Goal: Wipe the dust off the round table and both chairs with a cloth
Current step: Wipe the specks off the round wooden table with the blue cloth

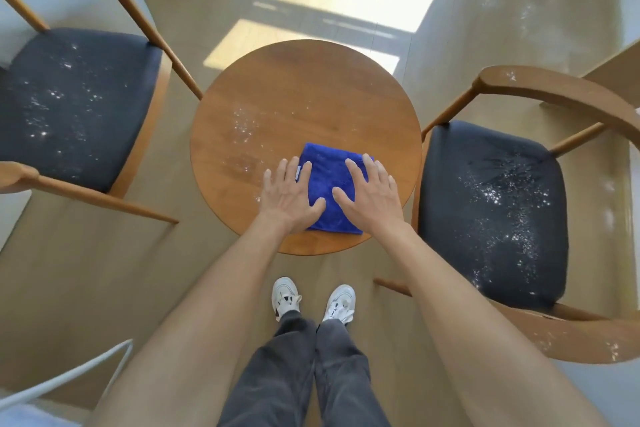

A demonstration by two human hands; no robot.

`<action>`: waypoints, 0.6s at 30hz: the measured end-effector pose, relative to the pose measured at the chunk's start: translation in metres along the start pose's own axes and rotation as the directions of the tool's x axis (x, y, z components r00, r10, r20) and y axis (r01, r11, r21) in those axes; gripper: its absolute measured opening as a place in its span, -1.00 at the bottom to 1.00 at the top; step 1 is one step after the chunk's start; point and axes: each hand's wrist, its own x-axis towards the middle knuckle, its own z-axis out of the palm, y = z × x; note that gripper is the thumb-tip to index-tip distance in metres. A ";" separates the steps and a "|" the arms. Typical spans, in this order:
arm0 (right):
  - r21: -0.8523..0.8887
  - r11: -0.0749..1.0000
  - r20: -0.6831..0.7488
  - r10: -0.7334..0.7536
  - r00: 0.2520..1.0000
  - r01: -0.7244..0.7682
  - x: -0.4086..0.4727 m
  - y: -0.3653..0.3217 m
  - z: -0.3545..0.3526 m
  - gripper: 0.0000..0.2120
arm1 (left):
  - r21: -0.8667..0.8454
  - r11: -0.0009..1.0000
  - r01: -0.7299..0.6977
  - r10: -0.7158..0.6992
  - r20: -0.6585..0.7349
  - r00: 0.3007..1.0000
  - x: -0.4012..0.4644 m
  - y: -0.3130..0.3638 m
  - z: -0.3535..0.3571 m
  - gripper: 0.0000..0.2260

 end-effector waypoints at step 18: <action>-0.168 0.980 -0.001 -0.112 0.994 0.110 0.080 0.044 0.125 -0.38 | 0.013 0.991 -0.133 0.133 -0.164 0.978 0.088 -0.015 0.124 -0.40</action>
